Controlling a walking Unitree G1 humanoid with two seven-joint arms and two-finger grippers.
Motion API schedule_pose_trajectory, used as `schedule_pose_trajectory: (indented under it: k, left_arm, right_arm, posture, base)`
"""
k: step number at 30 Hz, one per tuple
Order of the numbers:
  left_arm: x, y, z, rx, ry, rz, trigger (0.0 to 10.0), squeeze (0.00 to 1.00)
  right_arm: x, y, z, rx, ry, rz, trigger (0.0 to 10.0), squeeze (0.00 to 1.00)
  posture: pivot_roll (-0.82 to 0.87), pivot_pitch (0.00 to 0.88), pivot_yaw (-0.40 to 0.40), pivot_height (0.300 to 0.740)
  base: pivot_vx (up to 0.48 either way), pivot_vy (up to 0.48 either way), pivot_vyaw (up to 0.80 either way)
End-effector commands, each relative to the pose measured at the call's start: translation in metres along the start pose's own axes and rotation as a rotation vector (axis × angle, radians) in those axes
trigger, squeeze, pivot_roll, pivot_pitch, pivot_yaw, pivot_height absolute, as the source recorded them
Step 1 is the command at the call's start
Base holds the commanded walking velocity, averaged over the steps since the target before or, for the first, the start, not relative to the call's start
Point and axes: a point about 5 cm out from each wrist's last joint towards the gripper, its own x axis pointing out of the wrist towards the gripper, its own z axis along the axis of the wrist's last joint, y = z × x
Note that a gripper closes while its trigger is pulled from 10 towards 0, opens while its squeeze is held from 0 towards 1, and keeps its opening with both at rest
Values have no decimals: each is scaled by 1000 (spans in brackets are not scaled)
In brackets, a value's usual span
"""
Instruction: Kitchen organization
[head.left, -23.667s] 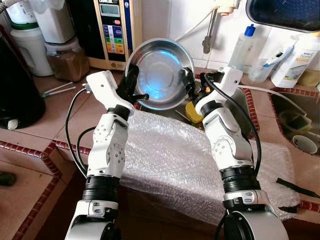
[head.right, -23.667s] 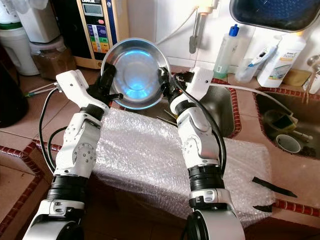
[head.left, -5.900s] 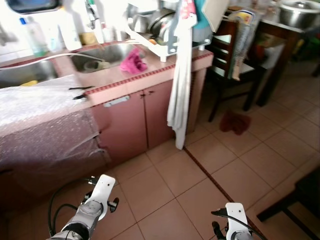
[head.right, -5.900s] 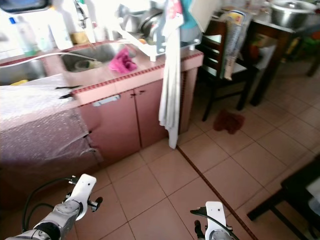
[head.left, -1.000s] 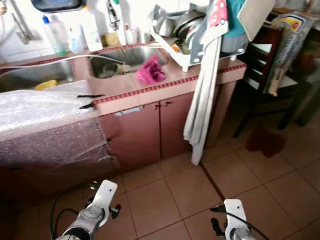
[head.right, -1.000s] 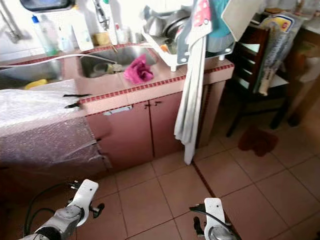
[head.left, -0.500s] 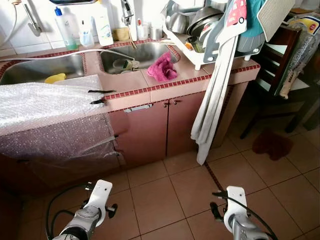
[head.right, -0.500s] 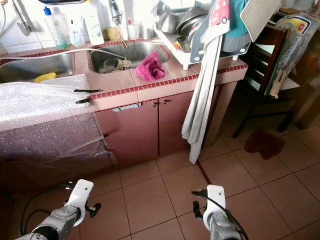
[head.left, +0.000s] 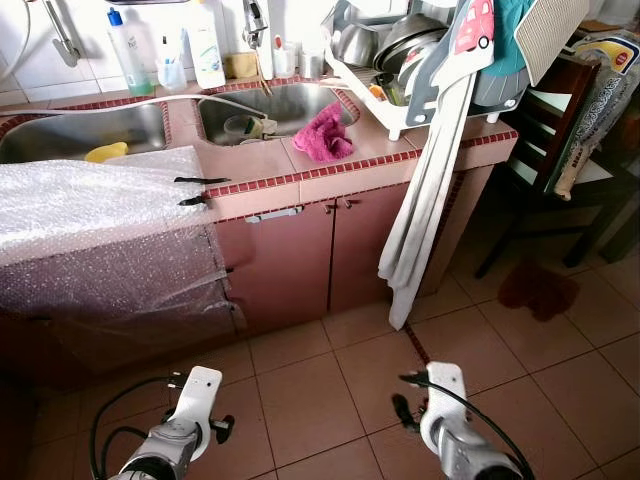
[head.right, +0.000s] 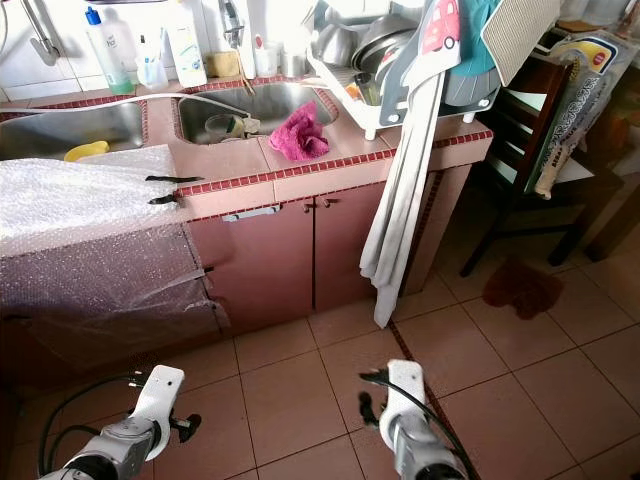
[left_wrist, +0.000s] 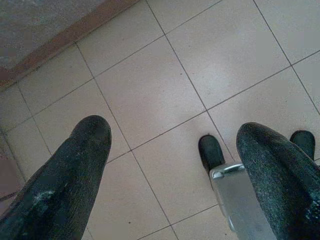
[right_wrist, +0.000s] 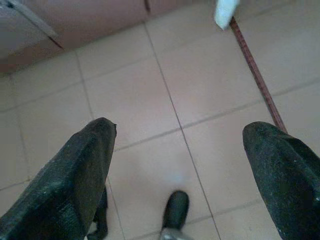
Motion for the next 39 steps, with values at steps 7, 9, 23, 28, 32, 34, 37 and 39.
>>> schedule_pose_trajectory:
  k: [7, 9, 23, 28, 32, 34, 37, 39]
  left_arm:
    - [0, 2, 5, 43, -10, -14, 10000, 0]
    - [0, 2, 5, 49, -9, -12, 10000, 0]
    - [0, 0, 8, 50, -24, -2, 10000, 0]
    - [0, 0, 7, 62, -26, -1, 10000, 0]
    - [0, 2, 4, 66, -30, 13, 10000, 0]
    - [0, 2, 3, 71, -28, 17, 10000, 0]
    - [0, 3, 2, 81, -29, 29, 10000, 0]
    - [0, 3, 2, 83, -28, 28, 10000, 0]
  right_arm:
    - [1, 5, 2, -134, 21, -4, 10000, 0]
    - [2, 10, 4, -162, 16, 24, 10000, 0]
    - [-5, -10, -24, 18, 89, -96, 10000, 0]
    - [-8, -14, -37, -11, 121, -90, 10000, 0]
    - [-12, -22, -46, -52, 152, -100, 10000, 0]
    - [-12, -23, -47, -60, 155, -98, 10000, 0]
    - [-13, -27, -48, -79, 158, -96, 10000, 0]
    - [-14, -29, -48, -77, 160, -101, 10000, 0]
  posture:
    - [54, 0, -3, 740]
    - [53, 0, -3, 740]
    - [39, 0, 6, 740]
    - [47, 0, -5, 740]
    - [40, 0, -5, 740]
    - [38, 0, -4, 740]
    - [32, 0, 0, 740]
    - [32, 0, -2, 740]
  base:
    - [0, 0, -723]
    - [0, 0, -756]
    - [0, 0, -754]
    - [0, 0, -529]
    - [0, 0, 0]
    - [0, 0, 0]
    - [0, 0, 0]
    - [0, 0, 0]
